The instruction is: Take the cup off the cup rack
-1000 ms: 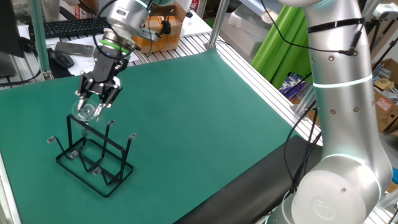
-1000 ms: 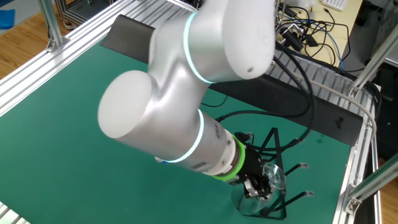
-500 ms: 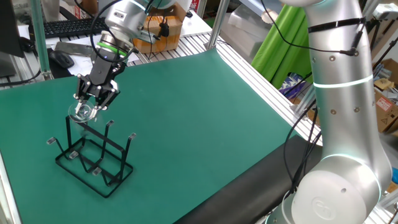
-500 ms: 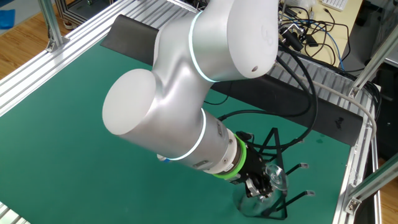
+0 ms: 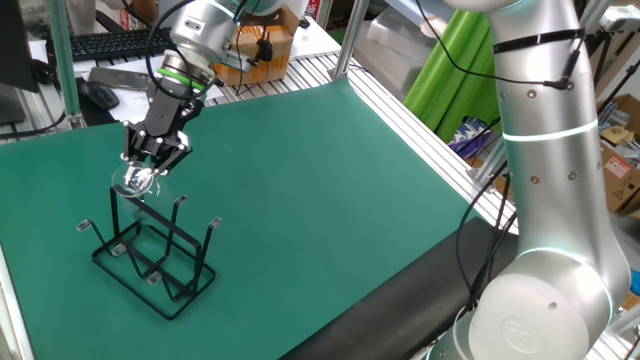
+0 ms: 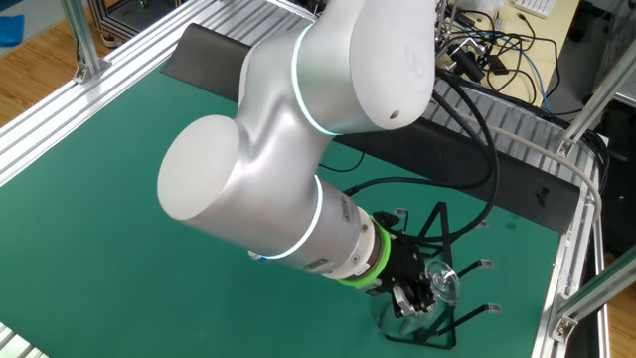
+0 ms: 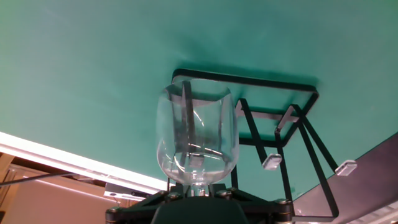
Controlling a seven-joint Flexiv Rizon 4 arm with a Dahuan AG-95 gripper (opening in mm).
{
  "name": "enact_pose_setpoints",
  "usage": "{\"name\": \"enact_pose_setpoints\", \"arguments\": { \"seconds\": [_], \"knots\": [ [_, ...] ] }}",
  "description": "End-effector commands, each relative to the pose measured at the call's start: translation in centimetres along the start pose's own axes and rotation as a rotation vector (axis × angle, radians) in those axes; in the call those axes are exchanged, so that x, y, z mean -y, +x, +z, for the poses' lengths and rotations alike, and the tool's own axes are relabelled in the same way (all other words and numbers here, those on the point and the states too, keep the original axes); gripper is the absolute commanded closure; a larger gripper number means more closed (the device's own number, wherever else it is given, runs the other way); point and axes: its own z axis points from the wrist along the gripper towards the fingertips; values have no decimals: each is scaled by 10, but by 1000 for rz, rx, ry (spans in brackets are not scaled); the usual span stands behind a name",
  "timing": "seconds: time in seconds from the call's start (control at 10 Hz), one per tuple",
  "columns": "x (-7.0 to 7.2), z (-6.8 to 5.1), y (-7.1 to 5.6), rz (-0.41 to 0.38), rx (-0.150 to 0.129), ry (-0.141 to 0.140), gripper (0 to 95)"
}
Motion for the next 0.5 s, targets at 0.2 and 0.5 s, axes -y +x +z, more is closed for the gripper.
{"name": "enact_pose_setpoints", "arguments": {
  "seconds": [0.2,0.5],
  "knots": [
    [2,-4,3,-2,6,2,950],
    [3,-6,5,-9,20,10,950]
  ]
}}
